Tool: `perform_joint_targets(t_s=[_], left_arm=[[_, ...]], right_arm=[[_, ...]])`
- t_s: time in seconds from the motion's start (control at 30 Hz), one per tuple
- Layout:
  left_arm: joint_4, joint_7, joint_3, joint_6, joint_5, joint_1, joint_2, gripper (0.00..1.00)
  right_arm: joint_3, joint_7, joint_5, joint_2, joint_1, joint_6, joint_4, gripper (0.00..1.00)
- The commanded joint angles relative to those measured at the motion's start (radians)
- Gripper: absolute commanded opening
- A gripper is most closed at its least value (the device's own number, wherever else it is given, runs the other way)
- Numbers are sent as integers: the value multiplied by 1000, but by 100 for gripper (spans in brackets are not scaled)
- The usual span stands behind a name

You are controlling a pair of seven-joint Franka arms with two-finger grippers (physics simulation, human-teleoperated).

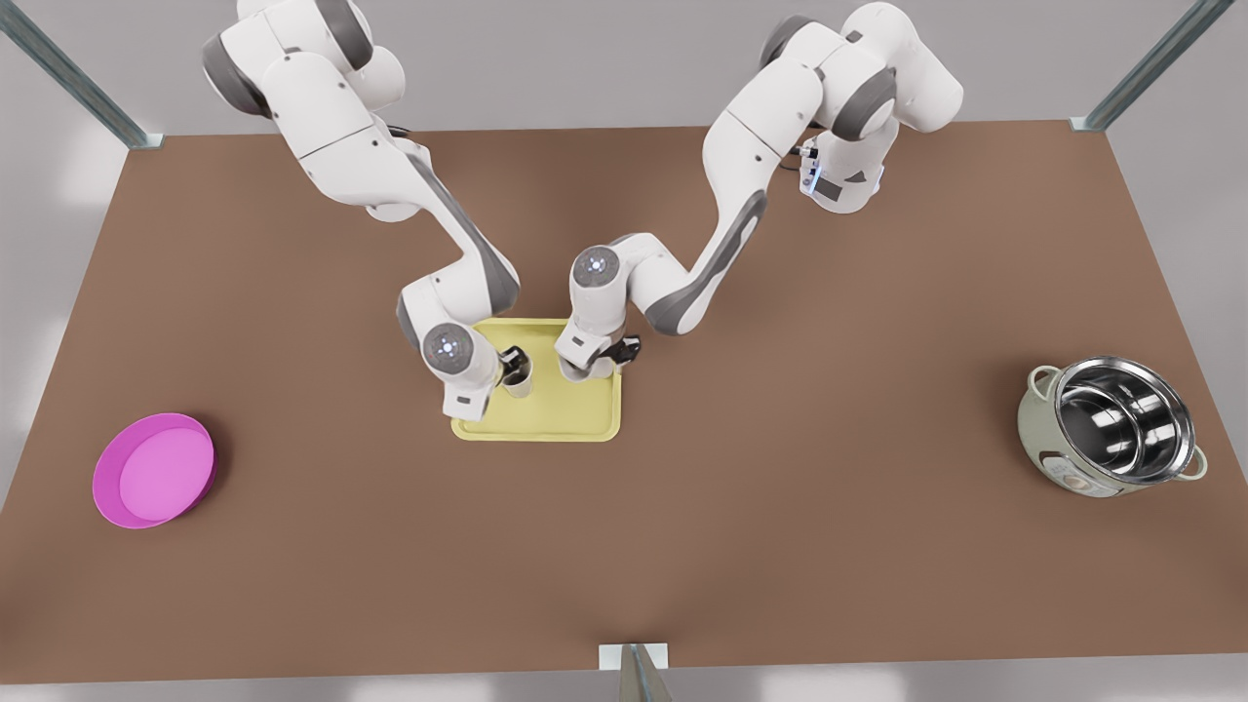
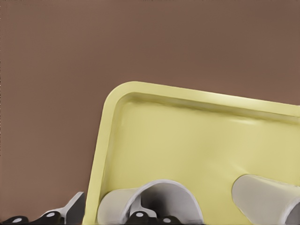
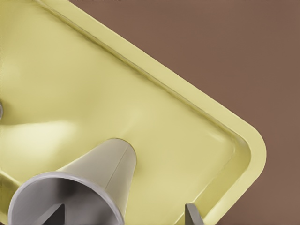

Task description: Use the left arm to pick up the white IKEA cup from the tray and place it on the middle-left position; use the right arm to pick up the white IKEA cup from the tray and place it on the middle-right position

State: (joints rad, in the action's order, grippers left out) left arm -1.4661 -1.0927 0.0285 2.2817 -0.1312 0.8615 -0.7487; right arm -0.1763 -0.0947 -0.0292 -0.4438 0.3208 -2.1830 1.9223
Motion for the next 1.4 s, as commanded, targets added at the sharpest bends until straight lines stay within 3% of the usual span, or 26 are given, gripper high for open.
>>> perform_joint_targets(t_s=[0.0, 0.03, 0.17, 0.27, 0.3, 0.33, 0.4, 0.47, 0.53, 0.7, 0.83, 1.0, 1.3, 1.37], left_arm=[[3, -134, -1, -11, 4, -4, 9, 24], [9, -130, -2, -37, 4, -5, 11, 16], [18, -130, -4, -63, 4, -9, 19, 1], [27, -122, -2, -182, 7, -32, 83, 0], [15, -98, 2, -221, 15, -59, 138, 0], [-48, -58, -1, -240, 24, -107, 221, 0], [-528, 177, -5, -30, 22, -248, 566, 0], [-612, 421, -16, 2, 22, -390, 634, 0], [-706, 662, -133, 104, 24, -417, 677, 0], [-761, 685, -167, 429, 24, -455, 549, 0], [-766, 688, -170, 478, 18, -458, 523, 0], [-777, 686, -171, 561, 16, -470, 477, 0], [-787, 686, -182, 627, 16, -470, 424, 0], [-786, 686, -182, 627, 16, -470, 424, 7]], right_arm=[[0, -11, -2, 0, 1, -29, 0, 96], [0, -11, -2, 0, 3, -29, 0, 96], [-2, -13, 0, -19, 3, -43, 0, 94], [-2, -13, 0, -35, 3, -60, 0, 86], [-2, -13, 2, -33, 3, -60, 0, 78], [0, -14, 0, -33, 4, -58, 0, 67], [0, -14, 0, -33, 3, -52, -3, 51], [0, -13, 0, -29, 3, -47, -3, 40], [0, -13, 0, -29, 3, -47, -5, 32], [1, -10, -2, -1, 3, -12, -9, 21], [14, -25, -8, 85, -34, 68, -19, 18], [14, -134, 2, 106, -216, 169, -224, 15], [55, -556, 107, -148, -379, 155, -508, 12], [81, -632, 114, -211, -388, 154, -575, 11]])
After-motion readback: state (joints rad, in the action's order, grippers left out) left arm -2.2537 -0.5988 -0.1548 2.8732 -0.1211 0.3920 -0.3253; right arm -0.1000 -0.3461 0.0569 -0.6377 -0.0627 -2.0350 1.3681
